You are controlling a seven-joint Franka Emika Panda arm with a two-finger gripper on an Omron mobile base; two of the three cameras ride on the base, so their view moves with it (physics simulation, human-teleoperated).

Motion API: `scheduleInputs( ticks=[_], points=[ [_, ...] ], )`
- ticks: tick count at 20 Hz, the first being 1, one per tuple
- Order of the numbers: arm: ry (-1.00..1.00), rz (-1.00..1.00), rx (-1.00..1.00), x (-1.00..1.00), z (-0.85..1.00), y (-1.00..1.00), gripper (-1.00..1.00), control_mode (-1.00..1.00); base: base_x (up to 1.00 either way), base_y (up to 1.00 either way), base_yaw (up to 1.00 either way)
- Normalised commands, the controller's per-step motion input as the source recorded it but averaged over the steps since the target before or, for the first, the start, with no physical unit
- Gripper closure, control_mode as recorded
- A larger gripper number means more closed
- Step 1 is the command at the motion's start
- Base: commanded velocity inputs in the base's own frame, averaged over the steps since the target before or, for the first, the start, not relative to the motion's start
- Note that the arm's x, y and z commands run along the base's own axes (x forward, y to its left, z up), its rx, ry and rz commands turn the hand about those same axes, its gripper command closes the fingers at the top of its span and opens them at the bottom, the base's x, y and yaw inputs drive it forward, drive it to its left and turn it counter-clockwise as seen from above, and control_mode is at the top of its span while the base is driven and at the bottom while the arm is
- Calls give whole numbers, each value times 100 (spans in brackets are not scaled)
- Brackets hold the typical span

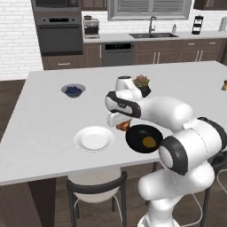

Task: Pick the chicken drumstick and avocado from their plates and place them in the bowl. Then put the bowl in the fridge.

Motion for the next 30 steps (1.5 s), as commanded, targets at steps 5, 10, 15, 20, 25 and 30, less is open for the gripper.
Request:
scheduleInputs(
  ticks=[5, 10, 15, 20, 25, 30],
  points=[
    [4, -42, 5, -2, 0, -100, 100, -100, 0, 0, 0],
    [1, -31, 0, 30, -28, -63, 100, -100, 0, 0, 0],
    [0, -10, 0, 20, -57, -28, 100, -100, 0, 0, 0],
    [0, -2, 0, 0, -28, -5, 100, -100, 0, 0, 0],
    [0, 0, 0, 0, -14, -4, 100, -100, 0, 0, 0],
    [0, 0, 0, 0, -9, -1, -100, -100, 0, 0, 0]
  ],
)
